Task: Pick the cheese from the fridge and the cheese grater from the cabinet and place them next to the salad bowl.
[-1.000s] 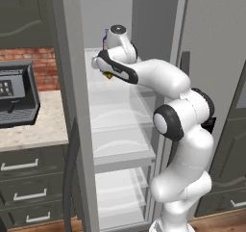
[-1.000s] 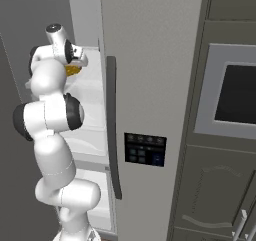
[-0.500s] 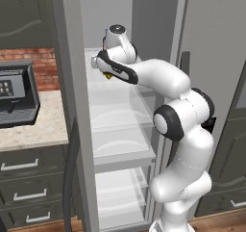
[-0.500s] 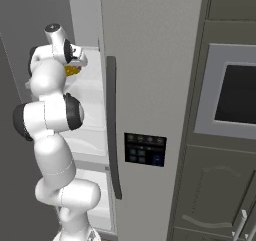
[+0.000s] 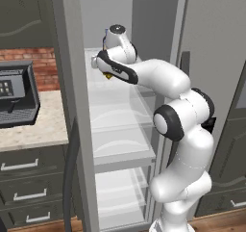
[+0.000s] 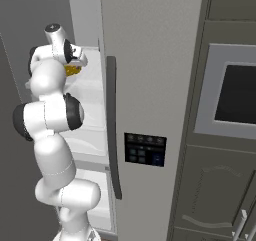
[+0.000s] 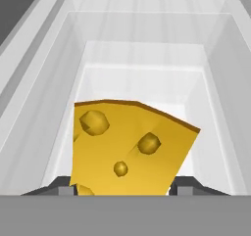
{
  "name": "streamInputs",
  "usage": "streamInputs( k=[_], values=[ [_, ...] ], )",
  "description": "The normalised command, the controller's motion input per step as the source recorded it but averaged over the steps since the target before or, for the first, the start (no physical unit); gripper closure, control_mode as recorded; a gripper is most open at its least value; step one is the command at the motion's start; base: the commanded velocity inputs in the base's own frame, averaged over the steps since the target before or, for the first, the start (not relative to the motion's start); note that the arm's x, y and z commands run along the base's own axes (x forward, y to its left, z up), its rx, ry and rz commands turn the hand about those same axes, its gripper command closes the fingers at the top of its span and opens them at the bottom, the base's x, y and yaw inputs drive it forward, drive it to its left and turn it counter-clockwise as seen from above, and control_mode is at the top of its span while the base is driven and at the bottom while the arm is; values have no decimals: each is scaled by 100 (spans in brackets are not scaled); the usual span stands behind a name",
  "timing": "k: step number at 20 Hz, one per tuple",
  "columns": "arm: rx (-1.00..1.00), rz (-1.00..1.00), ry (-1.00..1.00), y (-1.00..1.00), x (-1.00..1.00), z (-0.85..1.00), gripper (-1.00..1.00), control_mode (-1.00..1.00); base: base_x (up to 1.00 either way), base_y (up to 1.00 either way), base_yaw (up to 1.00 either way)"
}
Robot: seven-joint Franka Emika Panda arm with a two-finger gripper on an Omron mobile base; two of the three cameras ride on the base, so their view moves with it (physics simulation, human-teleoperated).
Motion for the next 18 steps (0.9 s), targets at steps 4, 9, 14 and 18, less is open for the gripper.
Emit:
streamInputs(
  k=[4,9,14,18],
  values=[
    [0,0,0,-8,-5,0,100,-100,0,0,0],
    [1,0,-1,-21,-38,2,100,-100,0,0,0],
    [1,0,-5,-13,-52,0,100,-100,0,0,0],
    [3,0,-10,-4,-63,8,100,-100,0,0,0]
  ],
)
